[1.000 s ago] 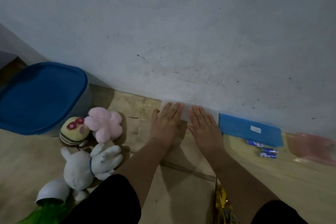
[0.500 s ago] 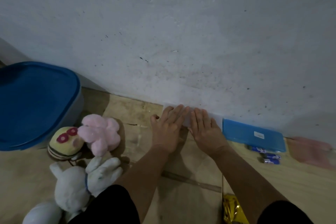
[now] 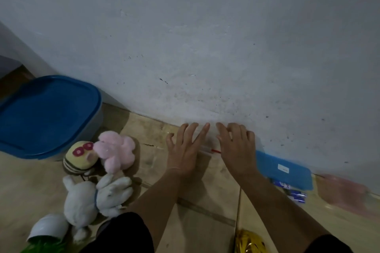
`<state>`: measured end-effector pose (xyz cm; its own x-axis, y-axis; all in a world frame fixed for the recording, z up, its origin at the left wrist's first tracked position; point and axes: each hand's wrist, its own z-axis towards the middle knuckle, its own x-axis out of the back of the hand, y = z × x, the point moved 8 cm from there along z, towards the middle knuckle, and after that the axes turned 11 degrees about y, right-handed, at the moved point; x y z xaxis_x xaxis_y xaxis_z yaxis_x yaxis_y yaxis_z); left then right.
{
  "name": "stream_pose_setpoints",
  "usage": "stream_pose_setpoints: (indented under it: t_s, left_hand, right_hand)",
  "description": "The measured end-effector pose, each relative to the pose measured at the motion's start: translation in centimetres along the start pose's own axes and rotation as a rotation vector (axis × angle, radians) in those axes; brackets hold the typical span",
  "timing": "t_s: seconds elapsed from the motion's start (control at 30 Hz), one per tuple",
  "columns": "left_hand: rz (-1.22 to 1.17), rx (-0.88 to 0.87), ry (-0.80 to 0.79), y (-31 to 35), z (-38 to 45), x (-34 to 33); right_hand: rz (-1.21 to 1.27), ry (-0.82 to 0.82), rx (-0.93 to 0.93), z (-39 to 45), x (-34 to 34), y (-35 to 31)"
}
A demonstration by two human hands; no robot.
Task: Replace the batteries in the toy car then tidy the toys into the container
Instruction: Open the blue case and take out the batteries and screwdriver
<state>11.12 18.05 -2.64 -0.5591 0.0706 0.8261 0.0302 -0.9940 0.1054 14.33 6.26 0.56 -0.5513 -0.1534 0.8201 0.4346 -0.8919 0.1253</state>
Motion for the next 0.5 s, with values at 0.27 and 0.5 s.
stream_pose_setpoints:
  t_s: [0.27, 0.5]
  left_hand:
    - [0.072, -0.124, -0.073, -0.3, 1.1, -0.5]
    - [0.073, -0.126, -0.024, -0.4, 1.3, -0.5]
  right_hand:
    - [0.176, -0.229, 0.017, -4.9, -3.1, -2.8]
    - [0.199, -0.176, 0.055, -5.3, -3.8, -3.8]
